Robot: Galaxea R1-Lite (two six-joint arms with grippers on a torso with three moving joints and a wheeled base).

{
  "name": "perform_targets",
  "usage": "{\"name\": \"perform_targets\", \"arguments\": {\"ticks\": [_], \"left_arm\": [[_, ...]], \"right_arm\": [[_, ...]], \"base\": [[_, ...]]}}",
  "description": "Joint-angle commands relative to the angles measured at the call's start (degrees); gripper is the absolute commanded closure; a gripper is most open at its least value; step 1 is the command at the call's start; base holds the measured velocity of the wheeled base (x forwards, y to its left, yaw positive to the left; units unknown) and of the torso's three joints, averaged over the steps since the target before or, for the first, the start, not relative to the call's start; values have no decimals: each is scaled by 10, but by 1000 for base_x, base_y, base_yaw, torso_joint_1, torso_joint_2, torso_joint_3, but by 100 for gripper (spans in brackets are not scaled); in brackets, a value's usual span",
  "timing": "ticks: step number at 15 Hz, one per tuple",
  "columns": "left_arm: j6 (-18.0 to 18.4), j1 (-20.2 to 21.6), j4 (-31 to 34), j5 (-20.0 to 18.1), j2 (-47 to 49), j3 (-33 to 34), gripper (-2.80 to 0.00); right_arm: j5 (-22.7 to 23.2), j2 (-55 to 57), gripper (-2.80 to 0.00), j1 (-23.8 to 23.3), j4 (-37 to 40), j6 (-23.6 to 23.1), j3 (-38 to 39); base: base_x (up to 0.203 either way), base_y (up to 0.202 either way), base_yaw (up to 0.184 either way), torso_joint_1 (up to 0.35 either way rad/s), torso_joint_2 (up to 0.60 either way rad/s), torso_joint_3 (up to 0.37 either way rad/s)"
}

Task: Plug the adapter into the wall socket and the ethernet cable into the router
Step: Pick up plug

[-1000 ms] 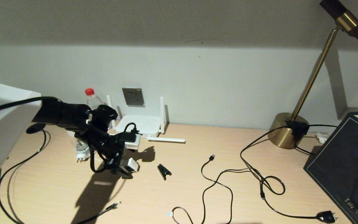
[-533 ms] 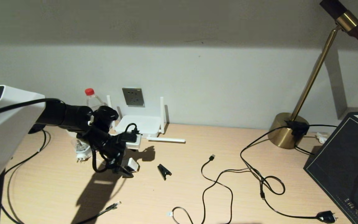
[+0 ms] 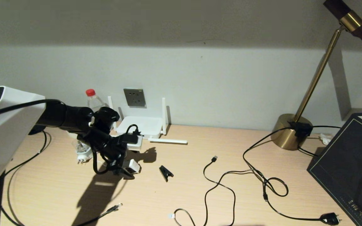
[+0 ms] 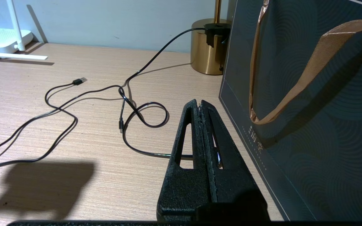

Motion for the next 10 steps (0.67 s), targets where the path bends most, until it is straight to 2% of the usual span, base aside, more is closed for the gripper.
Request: {"name": "perform_targets", "arguments": {"ticks": [1, 2, 3, 10], "left_arm": [[4, 0, 2, -2, -3, 0, -280], [4, 0, 3, -2, -3, 0, -280], [4, 0, 3, -2, -3, 2, 0], [4, 0, 2, -2, -3, 3, 0]], "right_arm": [[0, 0, 0, 0, -1, 0, 20], [0, 0, 0, -1, 0, 0, 20], [0, 0, 0, 0, -1, 0, 20], [0, 0, 0, 0, 0, 0, 20]], "base": [[0, 0, 0, 0, 0, 0], [0, 0, 0, 0, 0, 0], [0, 0, 0, 0, 0, 0], [0, 0, 0, 0, 0, 0]]}}
